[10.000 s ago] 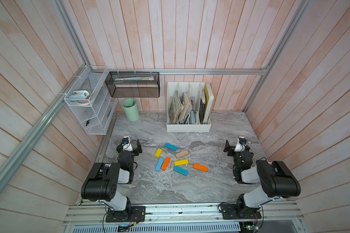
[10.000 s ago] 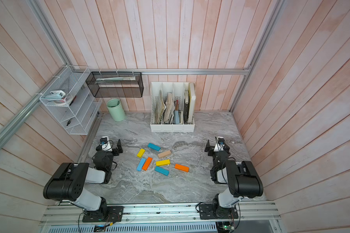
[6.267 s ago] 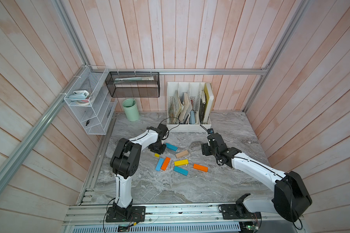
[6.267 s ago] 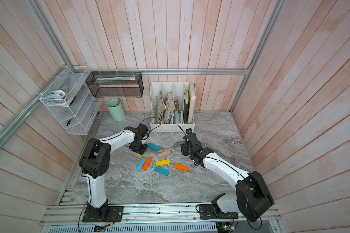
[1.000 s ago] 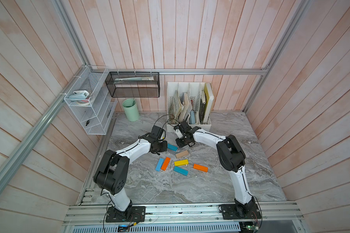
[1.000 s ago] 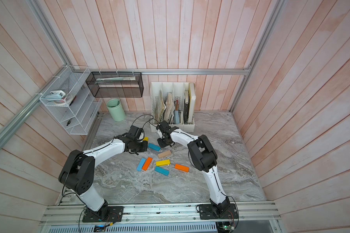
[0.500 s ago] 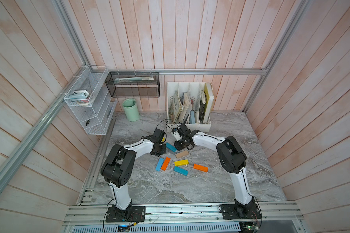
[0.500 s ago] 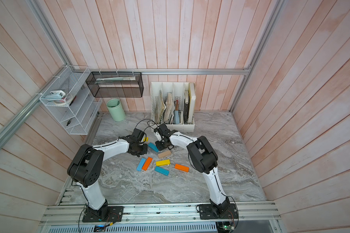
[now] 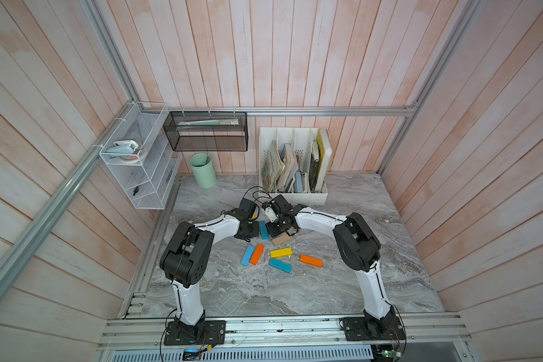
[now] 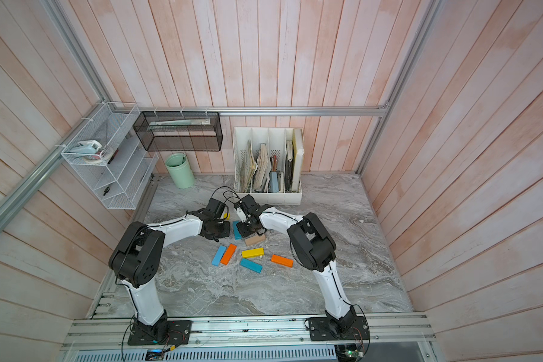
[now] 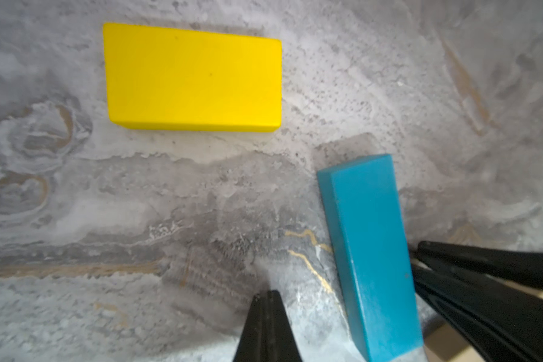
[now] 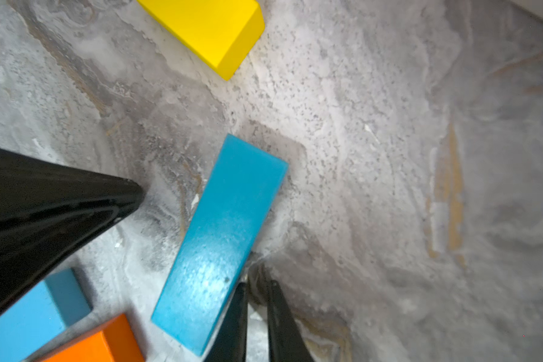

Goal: Assemble a giraffe with building blocks
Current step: Assemble the building block at the center of the board.

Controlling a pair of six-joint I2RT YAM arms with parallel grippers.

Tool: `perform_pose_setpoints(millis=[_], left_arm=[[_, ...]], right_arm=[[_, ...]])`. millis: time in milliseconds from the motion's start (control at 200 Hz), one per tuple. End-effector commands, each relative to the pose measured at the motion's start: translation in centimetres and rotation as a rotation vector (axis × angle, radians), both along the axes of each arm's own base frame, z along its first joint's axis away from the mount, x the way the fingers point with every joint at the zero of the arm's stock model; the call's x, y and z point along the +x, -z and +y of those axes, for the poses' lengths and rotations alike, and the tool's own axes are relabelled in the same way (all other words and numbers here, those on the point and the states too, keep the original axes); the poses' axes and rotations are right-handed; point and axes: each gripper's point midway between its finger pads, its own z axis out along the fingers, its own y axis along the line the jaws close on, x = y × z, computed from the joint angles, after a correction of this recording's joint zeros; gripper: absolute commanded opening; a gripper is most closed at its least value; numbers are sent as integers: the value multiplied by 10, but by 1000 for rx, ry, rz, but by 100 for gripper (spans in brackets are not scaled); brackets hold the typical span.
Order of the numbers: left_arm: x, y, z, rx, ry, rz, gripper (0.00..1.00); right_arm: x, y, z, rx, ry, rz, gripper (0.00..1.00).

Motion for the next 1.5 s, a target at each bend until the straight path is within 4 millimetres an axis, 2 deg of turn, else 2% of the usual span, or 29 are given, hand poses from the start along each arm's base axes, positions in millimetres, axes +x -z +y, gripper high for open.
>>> perform_pose_setpoints(millis=[0,190,610,915,1495], left_arm=[[10,-3,-11,-77,-1,-20,0],[17,-9,-20,-139,-5,-24,0],[8,3,-30,-190,14,39,0],[8,-6,-23,-163,8,15,0],[0,-8,5,-136,-21,5,0]], right_arm=[[1,12,-3,-13,34,37,16],[3,10,4,45,44,68,16],[-5,12,13,140,29,148,16],[-14,15,18,141,10,162,16],[-23,20,50,137,-33,173,15]])
